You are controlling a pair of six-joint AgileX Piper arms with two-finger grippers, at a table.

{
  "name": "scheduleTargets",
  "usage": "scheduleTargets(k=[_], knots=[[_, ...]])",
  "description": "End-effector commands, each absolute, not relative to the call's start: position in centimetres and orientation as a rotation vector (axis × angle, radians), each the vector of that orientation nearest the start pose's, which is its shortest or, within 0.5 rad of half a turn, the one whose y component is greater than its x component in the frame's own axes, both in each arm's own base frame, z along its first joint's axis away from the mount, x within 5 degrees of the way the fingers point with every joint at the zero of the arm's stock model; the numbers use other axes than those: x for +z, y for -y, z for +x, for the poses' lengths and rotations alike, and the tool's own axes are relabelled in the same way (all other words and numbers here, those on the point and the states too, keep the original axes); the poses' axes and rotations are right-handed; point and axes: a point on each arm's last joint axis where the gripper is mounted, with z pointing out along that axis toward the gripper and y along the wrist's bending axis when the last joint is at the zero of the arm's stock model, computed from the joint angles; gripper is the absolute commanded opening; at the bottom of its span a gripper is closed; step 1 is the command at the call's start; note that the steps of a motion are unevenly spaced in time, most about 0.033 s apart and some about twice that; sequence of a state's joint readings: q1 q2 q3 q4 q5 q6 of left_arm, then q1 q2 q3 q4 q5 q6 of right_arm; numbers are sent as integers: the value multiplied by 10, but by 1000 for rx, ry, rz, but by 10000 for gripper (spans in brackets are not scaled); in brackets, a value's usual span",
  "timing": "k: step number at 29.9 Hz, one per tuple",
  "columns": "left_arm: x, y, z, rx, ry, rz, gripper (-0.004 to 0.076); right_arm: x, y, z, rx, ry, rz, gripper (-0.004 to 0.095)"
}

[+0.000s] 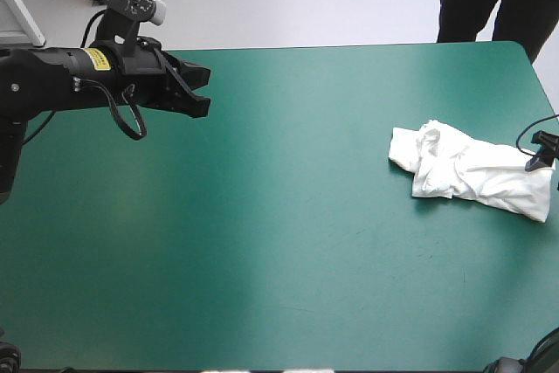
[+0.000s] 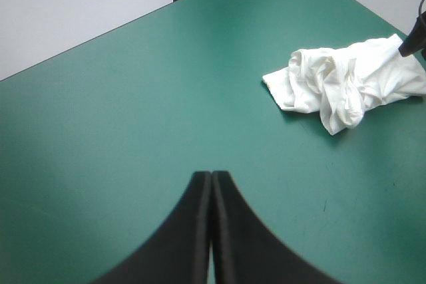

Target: Fold the cloth

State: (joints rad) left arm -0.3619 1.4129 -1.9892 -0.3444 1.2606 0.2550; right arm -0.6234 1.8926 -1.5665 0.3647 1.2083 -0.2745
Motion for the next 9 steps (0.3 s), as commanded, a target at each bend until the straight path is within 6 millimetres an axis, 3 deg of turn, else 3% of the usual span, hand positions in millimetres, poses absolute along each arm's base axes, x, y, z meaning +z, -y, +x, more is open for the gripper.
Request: scheduleTargets(k=[1, 6, 9], knots=[[548, 106, 200, -450, -1979, 730, -22, 304, 193, 323, 456, -2600, 621, 686], [554, 93, 190, -320, -1961, 697, -22, 342, 170, 322, 648, -2412, 508, 614], [560, 83, 180, -252, -1946, 660, -22, 367, 143, 322, 731, -2326, 367, 584]])
